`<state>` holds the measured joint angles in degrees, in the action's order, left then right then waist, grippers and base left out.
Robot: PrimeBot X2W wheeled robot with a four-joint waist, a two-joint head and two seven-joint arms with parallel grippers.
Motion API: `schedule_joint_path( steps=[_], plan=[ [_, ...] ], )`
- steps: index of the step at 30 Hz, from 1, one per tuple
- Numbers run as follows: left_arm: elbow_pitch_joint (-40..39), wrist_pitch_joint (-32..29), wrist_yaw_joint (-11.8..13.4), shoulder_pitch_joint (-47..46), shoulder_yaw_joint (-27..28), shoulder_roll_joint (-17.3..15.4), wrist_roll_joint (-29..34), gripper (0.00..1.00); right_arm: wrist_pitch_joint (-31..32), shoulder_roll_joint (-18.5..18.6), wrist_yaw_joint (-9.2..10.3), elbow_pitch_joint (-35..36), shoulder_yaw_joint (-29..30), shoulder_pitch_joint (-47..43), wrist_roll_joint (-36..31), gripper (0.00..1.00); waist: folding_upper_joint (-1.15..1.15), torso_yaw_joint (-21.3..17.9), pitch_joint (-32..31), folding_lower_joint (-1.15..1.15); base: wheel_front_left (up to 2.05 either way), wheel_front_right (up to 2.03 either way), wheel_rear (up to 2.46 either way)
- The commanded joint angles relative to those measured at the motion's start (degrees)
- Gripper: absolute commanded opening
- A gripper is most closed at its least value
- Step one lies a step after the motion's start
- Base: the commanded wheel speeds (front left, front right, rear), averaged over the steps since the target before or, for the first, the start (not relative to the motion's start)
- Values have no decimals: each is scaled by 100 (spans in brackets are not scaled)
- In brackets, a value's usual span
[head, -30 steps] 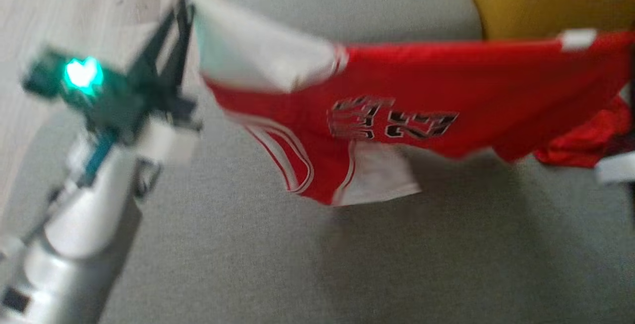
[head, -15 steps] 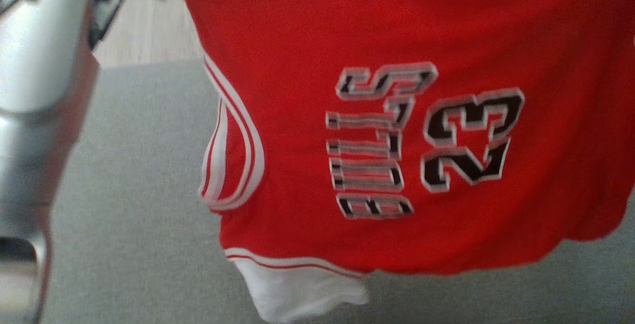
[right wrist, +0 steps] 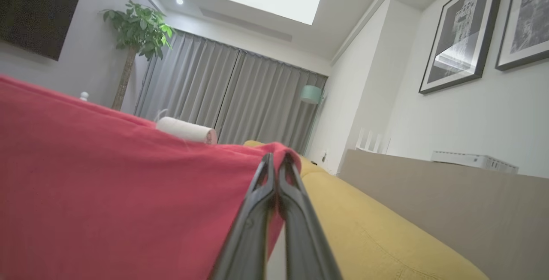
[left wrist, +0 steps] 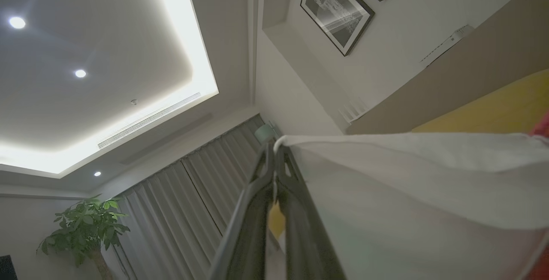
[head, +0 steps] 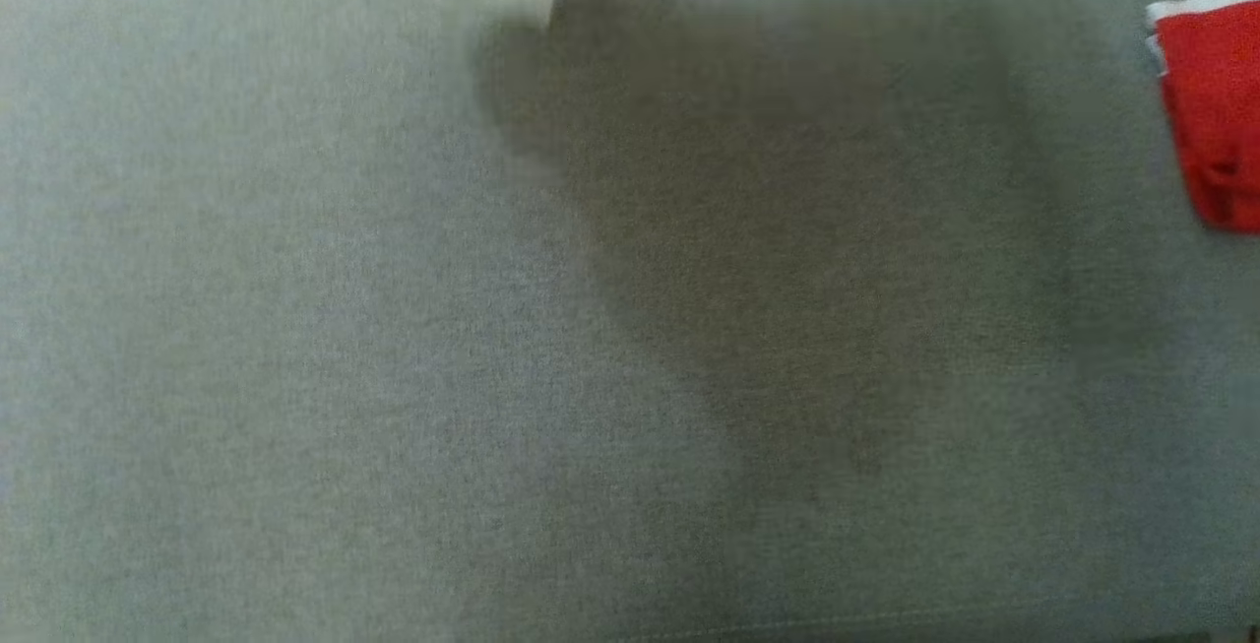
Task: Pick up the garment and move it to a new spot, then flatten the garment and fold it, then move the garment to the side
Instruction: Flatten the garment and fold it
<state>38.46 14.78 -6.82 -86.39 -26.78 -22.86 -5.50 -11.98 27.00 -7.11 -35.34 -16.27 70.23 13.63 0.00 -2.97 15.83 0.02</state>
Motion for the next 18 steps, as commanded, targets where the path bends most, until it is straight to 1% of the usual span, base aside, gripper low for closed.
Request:
schedule_joint_path(
  steps=[1,4,6,9,11,13,16,17,18],
  plan=[
    [-122,3,36,-139,147,-238,-42,0,-45,-16,-37,57,-76,67,-19,0,0,107,265,-2,0,0,0],
    [-193,15,-26,80,32,-223,-250,0,-154,50,-37,-240,-248,152,11,0,0,217,517,-2,0,0,0],
    [-311,18,-47,330,-49,-273,-402,0,-205,75,-37,-416,-354,106,56,0,0,273,670,-2,0,0,0],
    [-562,19,-59,878,-156,-361,-630,0,-261,106,-37,-618,-463,-62,163,0,0,355,849,-2,0,0,0],
    [-750,20,-63,1379,-225,-437,-787,0,-283,75,-37,-693,-452,-298,375,0,0,404,905,-2,0,0,0],
    [-970,20,-64,1958,-327,-571,-904,0,-295,111,-37,-696,-468,-640,516,0,0,437,895,-2,0,0,0],
    [-1341,21,-65,2897,-416,-796,-1073,0,-299,241,-37,-438,-402,-1341,627,0,0,479,767,-2,0,0,0],
    [-1622,21,-53,3556,-459,-964,-1117,0,-300,324,-37,-236,-338,-1932,708,0,0,505,631,-2,0,0,0],
    [-1759,21,-29,3895,-472,-1027,-1158,0,-300,361,-37,-134,-281,-2237,755,0,0,521,552,-2,0,0,0]
  ],
)
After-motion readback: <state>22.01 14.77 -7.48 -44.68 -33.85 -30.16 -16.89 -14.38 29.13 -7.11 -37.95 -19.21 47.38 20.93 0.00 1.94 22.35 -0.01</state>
